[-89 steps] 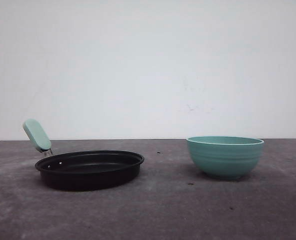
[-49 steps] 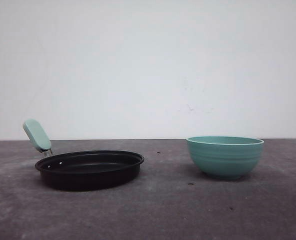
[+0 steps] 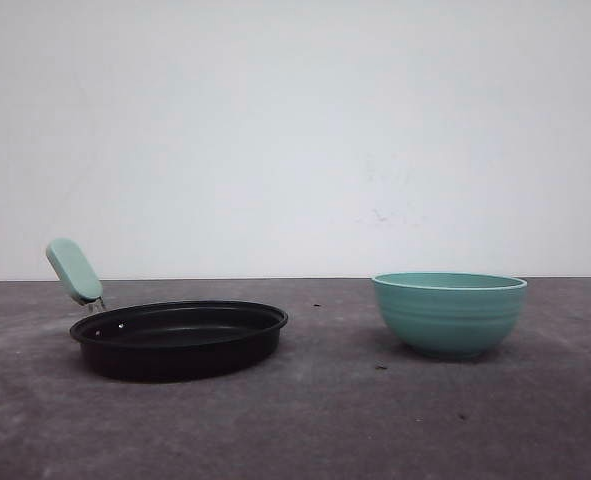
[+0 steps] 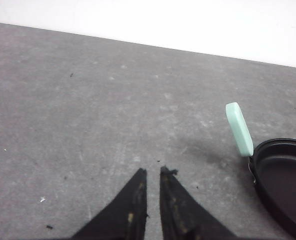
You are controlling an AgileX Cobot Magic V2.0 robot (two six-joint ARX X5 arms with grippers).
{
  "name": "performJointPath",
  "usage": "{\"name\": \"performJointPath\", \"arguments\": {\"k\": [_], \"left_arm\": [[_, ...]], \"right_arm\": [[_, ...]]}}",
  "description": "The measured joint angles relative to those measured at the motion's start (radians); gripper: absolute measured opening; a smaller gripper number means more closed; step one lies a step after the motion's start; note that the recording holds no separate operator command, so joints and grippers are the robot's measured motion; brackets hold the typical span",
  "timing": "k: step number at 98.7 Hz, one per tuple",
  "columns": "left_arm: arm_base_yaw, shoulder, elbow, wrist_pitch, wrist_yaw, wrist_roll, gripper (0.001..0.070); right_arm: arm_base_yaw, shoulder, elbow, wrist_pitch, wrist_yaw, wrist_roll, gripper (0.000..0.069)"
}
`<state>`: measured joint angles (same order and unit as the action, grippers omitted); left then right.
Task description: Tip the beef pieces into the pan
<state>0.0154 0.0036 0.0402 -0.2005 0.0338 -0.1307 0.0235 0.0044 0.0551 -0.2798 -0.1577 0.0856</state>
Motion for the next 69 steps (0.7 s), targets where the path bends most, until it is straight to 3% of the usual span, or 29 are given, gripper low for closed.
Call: {"name": "performJointPath", "arguments": {"k": [69], "left_arm": [[0.0,0.0,0.0,0.0,0.0,0.0,0.0022]], "right_arm": [[0.0,0.0,0.0,0.03,0.0,0.0,0.0011]]}}
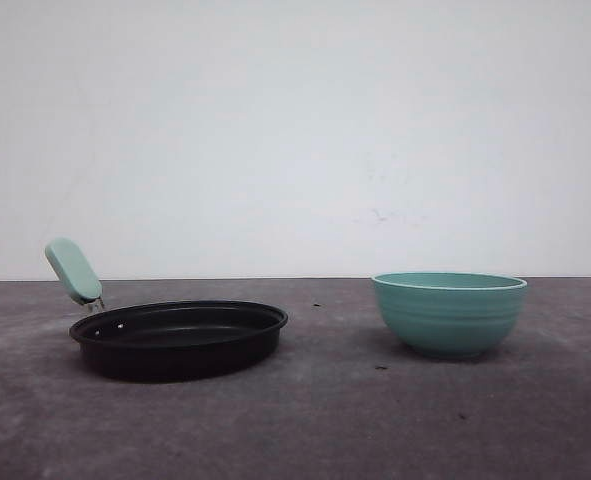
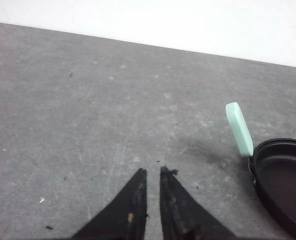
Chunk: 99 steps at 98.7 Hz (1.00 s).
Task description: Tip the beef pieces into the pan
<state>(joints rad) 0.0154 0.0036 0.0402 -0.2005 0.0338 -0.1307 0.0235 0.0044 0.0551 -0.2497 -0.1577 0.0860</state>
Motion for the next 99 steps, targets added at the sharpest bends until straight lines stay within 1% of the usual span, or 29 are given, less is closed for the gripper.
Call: {"name": "performJointPath", "arguments": {"k": [13,19,28,36,44,54,61,70,76,79,88,91,94,99], "left_arm": [[0.0,0.0,0.0,0.0,0.0,0.0,0.0022],[0.0,0.0,0.0,0.0,0.0,0.0,0.0022],[0.0,0.0,0.0,0.001,0.0,0.0,0.0022],[0.0,0.0,0.0,0.001,0.005,-0.003,0.0022],[0.0,0.0,0.0,0.003,0.024,-0.034,0.0022],[0.0,0.0,0.0,0.003,0.035,-0.108,0.0022],[0.0,0.0,0.0,0.004,0.062,-0.185,0.0022],[0.0,0.0,0.0,0.007,0.112,-0.281,0.0022],[0.0,0.0,0.002,0.006,0.161,-0.338,0.0022],[0.0,0.0,0.005,0.0,0.195,-0.362,0.0022],[0.0,0.004,0.035,-0.054,0.312,-0.408,0.0022],[-0.002,0.011,0.056,-0.076,0.341,-0.415,0.0022],[-0.005,0.017,0.083,-0.097,0.352,-0.42,0.0022],[-0.008,0.032,0.137,-0.127,0.35,-0.425,0.0022]], "right_arm": [[0.0,0.0,0.0,0.065,0.0,0.005,0.0011],[0.0,0.0,0.0,0.039,0.001,0.007,0.0011],[0.0,0.0,0.0,-0.04,0.017,0.008,0.0011],[0.0,0.006,0.0,-0.031,0.019,0.022,0.0011],[0.0,0.006,0.0,-0.017,0.0,0.047,0.0011],[0.0,0.006,0.0,0.013,0.0,0.079,0.0011],[0.0,0.006,0.0,0.054,-0.014,0.117,0.0011],[0.0,0.006,0.0,0.079,-0.068,0.189,0.0011],[0.0,0.006,0.0,0.11,-0.105,0.243,0.0011],[0.0,0.006,0.004,0.124,-0.123,0.27,0.0011],[0.0,0.007,0.053,0.119,-0.134,0.34,0.0009],[0.0,0.007,0.077,0.114,-0.134,0.355,0.0009],[0.0,0.007,0.104,0.105,-0.135,0.367,0.0009],[0.0,0.008,0.152,0.101,-0.135,0.38,0.0009]]}}
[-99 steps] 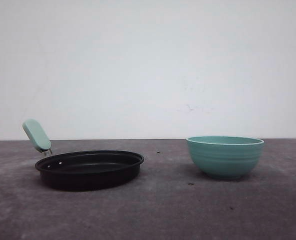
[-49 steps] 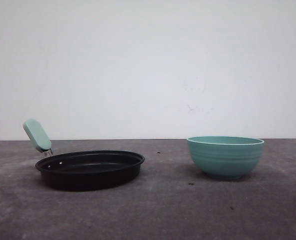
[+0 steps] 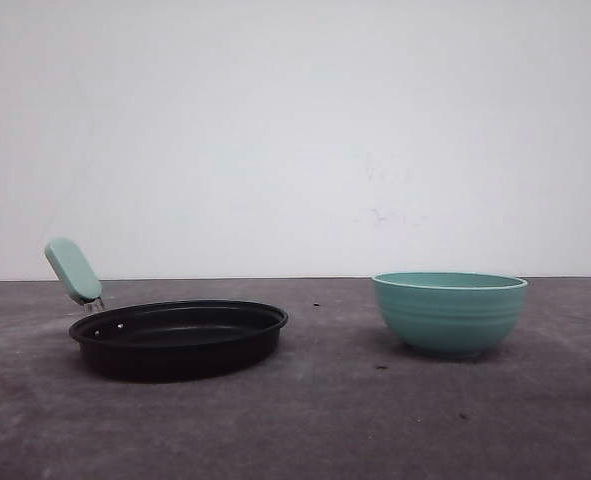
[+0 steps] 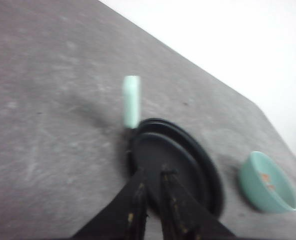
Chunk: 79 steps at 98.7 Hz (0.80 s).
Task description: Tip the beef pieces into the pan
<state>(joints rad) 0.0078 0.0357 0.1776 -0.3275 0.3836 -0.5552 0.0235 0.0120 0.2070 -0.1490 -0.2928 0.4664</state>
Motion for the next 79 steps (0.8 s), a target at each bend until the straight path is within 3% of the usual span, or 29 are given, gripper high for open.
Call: {"name": "performJointPath", "arguments": {"k": [18,46,62,65,71,79], "left_arm": [[0.0,0.135,0.238,-0.013,-0.014,0.022,0.0022],[-0.029,0.525,0.74,-0.137,-0.021,0.225,0.0022],[-0.051,0.722,0.964,-0.171,-0.019,0.264,0.0035],[-0.053,0.748,0.986,-0.171,-0.018,0.263,0.0061],[-0.055,0.778,1.006,-0.172,-0.017,0.245,0.0202],[-0.061,0.781,1.007,-0.187,-0.014,0.225,0.0442]], "right_arm": [[0.0,0.072,0.224,-0.038,0.0,0.011,0.0009],[0.0,0.427,0.695,-0.29,0.004,-0.133,0.0009],[0.0,0.605,0.906,-0.368,0.003,-0.211,0.0009],[0.0,0.623,0.926,-0.37,0.001,-0.22,0.0012],[0.0,0.649,0.949,-0.369,-0.015,-0.234,0.006],[0.0,0.66,0.952,-0.37,-0.043,-0.246,0.0255]]}}
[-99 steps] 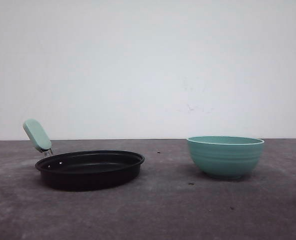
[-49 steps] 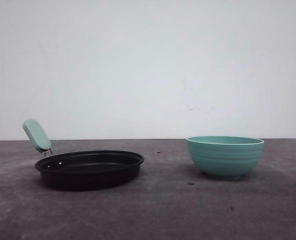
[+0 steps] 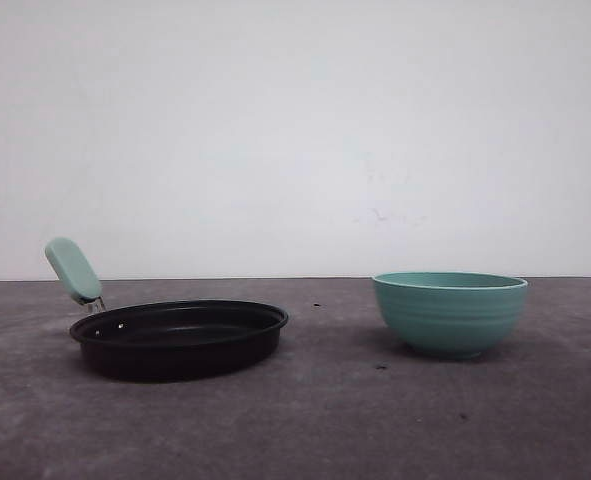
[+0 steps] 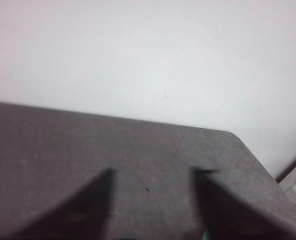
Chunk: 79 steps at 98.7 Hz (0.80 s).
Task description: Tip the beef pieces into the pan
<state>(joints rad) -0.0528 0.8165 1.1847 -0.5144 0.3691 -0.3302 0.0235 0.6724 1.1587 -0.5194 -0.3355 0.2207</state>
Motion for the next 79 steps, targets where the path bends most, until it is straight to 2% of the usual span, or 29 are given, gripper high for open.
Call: {"name": "performJointPath", "arguments": {"k": [3,7,12,17,41,57,65,79], "left_arm": [[-0.003,-0.002,0.0,-0.002,0.0,-0.003,0.0532],[-0.006,-0.006,0.0,-0.002,0.002,-0.005,0.061],[-0.009,-0.01,0.001,-0.003,0.002,-0.007,0.0662],[-0.01,-0.012,0.003,-0.003,0.002,-0.008,0.0686],[-0.033,0.024,-0.011,0.01,0.002,-0.014,0.0693],[-0.051,0.075,-0.172,0.07,0.0,-0.029,0.0693],[-0.05,0.124,-0.296,0.151,-0.004,-0.067,0.0693],[-0.058,0.228,-0.507,0.311,-0.006,-0.178,0.0693]], "right_arm": [[0.0,0.001,0.0,-0.001,-0.002,-0.002,0.0346],[0.0,0.002,0.0,-0.001,0.0,-0.006,0.0465],[0.0,0.001,0.0,-0.002,0.007,-0.007,0.0602],[0.0,-0.003,0.0,-0.002,0.021,-0.008,0.0685],[0.0,0.006,0.0,-0.021,0.04,-0.016,0.0683],[0.001,0.026,0.0,-0.074,0.048,-0.017,0.0683],[0.001,0.03,0.0,-0.095,0.048,-0.02,0.0683],[0.003,0.029,0.0,-0.119,0.048,-0.036,0.0683]]}}
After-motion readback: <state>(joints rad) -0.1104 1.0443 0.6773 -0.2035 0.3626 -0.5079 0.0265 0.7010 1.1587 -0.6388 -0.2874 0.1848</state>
